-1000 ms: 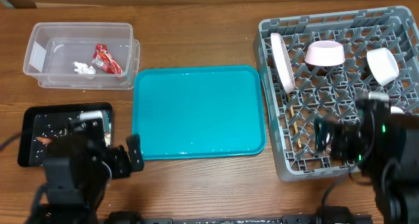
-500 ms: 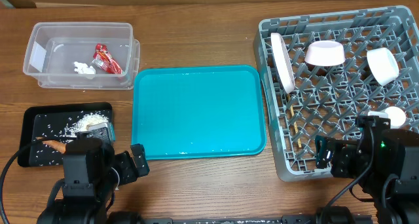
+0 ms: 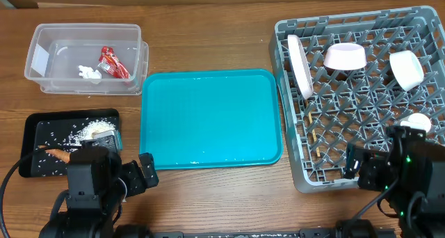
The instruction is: Sort waste into correct bins and load items into the dishwasher
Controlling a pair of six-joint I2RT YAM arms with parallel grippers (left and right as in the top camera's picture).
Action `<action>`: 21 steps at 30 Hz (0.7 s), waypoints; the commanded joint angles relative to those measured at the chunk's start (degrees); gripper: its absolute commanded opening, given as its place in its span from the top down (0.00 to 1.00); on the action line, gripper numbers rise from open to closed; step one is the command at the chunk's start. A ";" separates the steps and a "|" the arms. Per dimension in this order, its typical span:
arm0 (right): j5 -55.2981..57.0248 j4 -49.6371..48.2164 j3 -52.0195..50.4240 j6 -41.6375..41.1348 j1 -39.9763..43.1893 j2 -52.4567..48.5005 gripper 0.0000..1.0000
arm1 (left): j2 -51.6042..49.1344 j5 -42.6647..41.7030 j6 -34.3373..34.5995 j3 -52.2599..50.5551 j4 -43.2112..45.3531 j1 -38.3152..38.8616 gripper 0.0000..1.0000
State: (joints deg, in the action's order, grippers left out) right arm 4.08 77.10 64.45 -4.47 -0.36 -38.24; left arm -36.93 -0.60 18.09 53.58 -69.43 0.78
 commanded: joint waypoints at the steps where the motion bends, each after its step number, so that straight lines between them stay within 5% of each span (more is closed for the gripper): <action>1: -1.38 -1.33 -0.11 0.00 0.00 3.87 0.00 | -0.09 0.81 0.79 -0.68 0.00 0.37 0.00; 9: -8.74 -14.32 -7.54 0.04 0.00 13.33 0.00 | -0.09 0.81 0.79 -0.68 0.00 0.37 0.00; 21: -12.04 -55.19 -40.81 0.09 0.00 30.56 0.00 | -0.09 0.79 0.79 -0.68 0.00 0.37 0.00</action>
State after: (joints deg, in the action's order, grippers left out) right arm -7.20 27.20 29.04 -4.49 -0.36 -10.50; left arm -36.93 -0.60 18.11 53.21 -69.41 0.78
